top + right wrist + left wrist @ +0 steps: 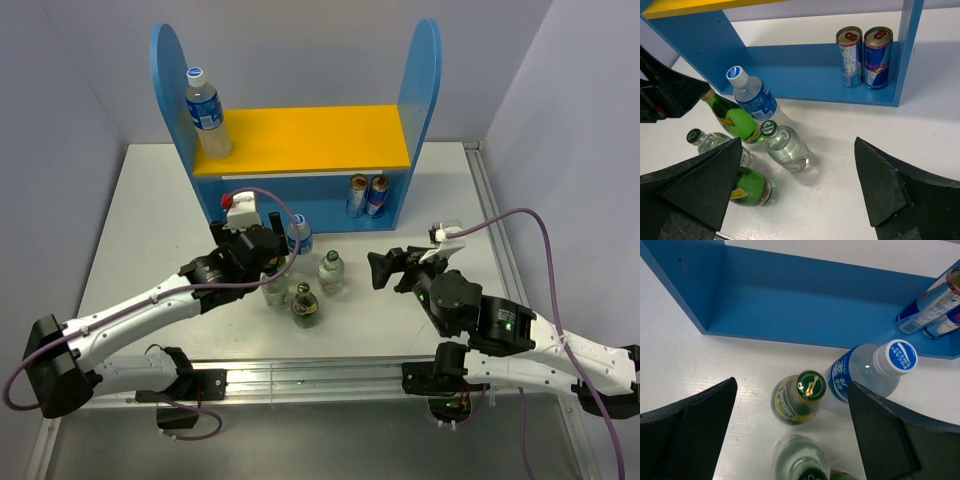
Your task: Place and organize the beverage onto the shelf
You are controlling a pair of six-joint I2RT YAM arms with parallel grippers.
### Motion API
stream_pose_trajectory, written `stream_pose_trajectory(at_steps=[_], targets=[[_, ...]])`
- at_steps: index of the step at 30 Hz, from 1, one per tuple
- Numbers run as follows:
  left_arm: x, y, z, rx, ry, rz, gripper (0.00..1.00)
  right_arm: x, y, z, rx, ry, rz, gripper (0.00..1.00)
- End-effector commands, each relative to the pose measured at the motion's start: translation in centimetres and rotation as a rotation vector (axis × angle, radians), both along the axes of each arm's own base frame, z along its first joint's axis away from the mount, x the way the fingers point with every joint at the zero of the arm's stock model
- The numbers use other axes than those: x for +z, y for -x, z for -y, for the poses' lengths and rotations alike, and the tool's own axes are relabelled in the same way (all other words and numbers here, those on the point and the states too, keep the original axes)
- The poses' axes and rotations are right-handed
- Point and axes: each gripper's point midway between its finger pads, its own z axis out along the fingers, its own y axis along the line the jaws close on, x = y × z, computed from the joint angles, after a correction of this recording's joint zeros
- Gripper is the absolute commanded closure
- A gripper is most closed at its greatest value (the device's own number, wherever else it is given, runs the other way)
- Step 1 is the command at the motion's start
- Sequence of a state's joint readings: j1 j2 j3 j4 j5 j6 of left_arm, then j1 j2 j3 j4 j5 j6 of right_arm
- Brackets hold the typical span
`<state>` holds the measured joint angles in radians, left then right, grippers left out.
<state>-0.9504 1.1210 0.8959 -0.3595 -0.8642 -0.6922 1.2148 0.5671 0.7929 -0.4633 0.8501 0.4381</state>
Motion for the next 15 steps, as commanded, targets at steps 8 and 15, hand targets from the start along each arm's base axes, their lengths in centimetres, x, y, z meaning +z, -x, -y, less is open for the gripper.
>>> stream_pose_trajectory(at_steps=[8, 15], targets=[[-0.4, -2.9, 1.5, -0.021, -0.017, -0.002, 0.01, 0.5, -0.2, 0.5, -0.035, -0.008, 0.010, 0.00], [-1.7, -3.6, 0.9, 0.001, -0.047, -0.010, 0.01, 0.3, -0.2, 0.4, -0.033, -0.007, 0.012, 0.00]])
